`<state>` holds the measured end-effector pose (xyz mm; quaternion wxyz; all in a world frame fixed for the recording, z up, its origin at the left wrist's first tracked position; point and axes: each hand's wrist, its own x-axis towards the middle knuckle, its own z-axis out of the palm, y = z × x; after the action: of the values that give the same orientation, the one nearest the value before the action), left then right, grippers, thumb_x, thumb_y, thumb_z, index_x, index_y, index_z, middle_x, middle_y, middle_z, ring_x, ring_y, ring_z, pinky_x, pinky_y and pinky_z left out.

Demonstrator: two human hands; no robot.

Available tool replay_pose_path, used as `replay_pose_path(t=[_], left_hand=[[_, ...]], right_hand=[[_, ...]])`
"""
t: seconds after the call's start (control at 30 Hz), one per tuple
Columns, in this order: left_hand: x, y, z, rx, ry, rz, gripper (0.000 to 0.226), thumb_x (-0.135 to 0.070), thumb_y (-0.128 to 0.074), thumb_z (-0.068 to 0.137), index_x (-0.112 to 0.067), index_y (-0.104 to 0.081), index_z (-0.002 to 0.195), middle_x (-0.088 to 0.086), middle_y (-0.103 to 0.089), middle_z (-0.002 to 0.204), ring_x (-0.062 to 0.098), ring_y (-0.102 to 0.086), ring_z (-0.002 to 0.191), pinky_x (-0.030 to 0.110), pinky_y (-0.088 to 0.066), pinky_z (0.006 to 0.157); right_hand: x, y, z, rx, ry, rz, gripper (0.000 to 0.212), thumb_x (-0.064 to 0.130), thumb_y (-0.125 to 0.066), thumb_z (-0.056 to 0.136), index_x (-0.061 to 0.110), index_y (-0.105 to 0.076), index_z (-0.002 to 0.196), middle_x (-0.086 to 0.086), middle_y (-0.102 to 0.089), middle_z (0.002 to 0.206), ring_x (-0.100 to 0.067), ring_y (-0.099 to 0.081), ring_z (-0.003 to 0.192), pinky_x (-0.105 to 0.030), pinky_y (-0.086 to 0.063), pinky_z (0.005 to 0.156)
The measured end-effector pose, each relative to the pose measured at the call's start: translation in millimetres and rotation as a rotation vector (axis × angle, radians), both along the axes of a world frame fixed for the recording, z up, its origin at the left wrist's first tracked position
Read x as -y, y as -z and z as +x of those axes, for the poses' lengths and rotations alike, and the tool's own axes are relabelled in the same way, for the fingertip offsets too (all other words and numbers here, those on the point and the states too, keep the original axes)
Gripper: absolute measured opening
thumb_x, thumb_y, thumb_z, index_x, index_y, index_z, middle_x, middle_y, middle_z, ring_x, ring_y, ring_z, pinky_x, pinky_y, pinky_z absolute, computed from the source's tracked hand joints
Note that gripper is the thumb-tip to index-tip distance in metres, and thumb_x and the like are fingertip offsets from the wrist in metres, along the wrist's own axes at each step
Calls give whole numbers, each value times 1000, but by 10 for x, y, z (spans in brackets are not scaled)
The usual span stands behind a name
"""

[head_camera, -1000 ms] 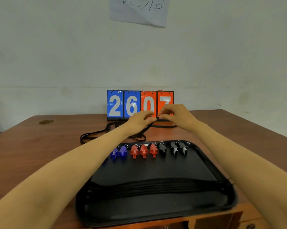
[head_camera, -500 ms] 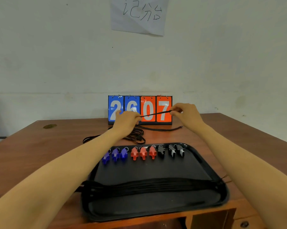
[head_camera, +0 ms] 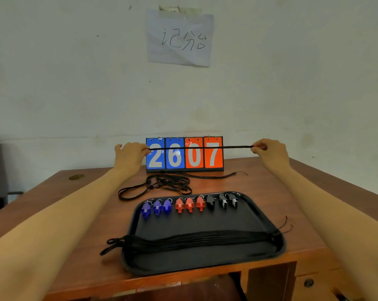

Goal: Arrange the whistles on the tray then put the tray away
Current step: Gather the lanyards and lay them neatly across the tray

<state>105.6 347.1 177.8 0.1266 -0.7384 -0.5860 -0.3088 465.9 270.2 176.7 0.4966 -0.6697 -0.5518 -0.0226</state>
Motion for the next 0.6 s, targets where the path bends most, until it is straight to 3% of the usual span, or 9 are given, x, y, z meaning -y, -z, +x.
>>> replay_pose_path(t=[0.23, 0.4, 0.6], left_hand=[[544, 207, -286, -33, 20, -190, 31, -27, -38, 100, -26, -60, 121, 1, -63, 119, 23, -55, 114, 46, -23, 109], [915, 542, -453, 72, 91, -258, 15, -38, -51, 92, -29, -59, 101, -10, -65, 87, 17, -63, 94, 40, -41, 99], [1216, 799, -506, 84, 75, -349, 15, -37, -52, 93, -33, -65, 98, -8, -68, 107, 16, -60, 102, 45, -42, 99]], right_hand=[[562, 162, 16, 46, -29, -131, 19, 17, -60, 90, 12, -73, 102, -8, -71, 107, -23, -63, 105, -36, -49, 92], [935, 422, 37, 86, -57, -299, 13, 21, -65, 86, 18, -67, 99, -4, -67, 104, -20, -60, 96, -32, -48, 80], [1235, 663, -4, 181, -96, -444, 2, 22, -65, 86, 24, -66, 86, -2, -69, 104, -19, -60, 100, -40, -50, 91]])
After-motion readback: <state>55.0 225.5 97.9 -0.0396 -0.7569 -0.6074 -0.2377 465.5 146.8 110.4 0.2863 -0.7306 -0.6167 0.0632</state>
